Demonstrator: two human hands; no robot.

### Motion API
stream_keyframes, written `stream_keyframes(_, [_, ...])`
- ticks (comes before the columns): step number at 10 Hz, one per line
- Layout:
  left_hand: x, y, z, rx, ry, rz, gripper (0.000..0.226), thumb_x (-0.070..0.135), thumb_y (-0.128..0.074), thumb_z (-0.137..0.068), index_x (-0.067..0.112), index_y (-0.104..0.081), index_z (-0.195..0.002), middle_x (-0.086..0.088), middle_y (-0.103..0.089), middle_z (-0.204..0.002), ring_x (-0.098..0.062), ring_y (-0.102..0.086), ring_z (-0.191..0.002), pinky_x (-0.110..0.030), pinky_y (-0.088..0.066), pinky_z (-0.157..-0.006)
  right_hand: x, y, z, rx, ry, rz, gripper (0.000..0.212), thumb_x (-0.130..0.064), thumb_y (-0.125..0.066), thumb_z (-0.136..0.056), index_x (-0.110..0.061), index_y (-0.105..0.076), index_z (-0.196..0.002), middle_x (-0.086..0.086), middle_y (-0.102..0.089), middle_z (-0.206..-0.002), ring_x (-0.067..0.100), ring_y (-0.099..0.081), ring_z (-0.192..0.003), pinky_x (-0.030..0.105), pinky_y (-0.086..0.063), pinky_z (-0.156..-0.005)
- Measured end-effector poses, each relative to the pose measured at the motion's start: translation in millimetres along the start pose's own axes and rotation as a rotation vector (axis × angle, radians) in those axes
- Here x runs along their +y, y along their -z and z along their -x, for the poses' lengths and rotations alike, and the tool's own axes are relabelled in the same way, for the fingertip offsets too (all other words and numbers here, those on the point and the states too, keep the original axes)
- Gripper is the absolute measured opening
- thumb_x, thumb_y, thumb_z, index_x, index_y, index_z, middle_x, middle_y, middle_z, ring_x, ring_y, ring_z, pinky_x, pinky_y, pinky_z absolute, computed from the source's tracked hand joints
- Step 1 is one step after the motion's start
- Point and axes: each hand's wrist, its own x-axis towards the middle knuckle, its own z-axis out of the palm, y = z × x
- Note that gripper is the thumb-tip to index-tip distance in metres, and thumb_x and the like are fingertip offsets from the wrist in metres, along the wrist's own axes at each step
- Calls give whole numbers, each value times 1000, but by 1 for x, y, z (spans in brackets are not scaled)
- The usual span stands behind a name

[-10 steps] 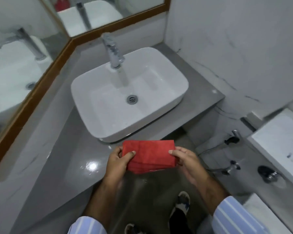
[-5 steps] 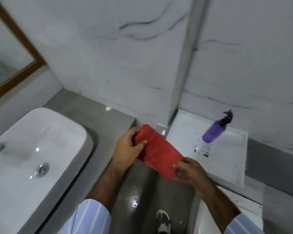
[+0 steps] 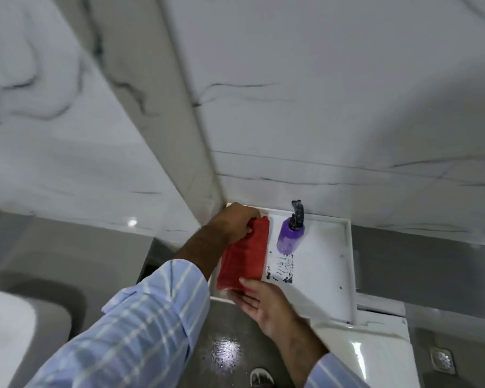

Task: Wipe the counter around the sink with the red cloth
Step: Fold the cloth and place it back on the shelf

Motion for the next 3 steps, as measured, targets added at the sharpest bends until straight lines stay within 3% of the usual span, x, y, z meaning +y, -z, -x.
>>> stream_keyframes(1, [-8, -22, -12, -65, 27, 12, 57, 7, -73, -95, 15, -60, -150, -11, -66, -148, -31, -59, -140, -32, -43, -115, -13, 13, -2, 6, 47, 188, 25, -13, -72, -95, 3, -69, -114, 18, -83, -86, 29, -82, -77, 30, -65, -62])
stream_keyframes(2, [-16, -38, -8, -34, 12, -67, 79, 19, -72, -98, 13, -33, -167, -10, -40, -171, -28, -36, -160, -39, -28, -132, -24, 45, 3, 233, 289, 733, 30, -31, -76, -89, -9, -73, -109, 11, -83, -92, 34, -81, -83, 38, -65, -70])
stream_keyframes(3, [-10, -38, 8, 144, 28, -50, 84, 25, -67, -101, 13, -21, -170, -8, -26, -177, -26, -23, -165, -43, -19, -137, -53, 80, 19, 616, 676, 1356, 35, -32, -69, -95, -19, -66, -127, 5, -76, -122, 23, -72, -111, 40, -60, -96])
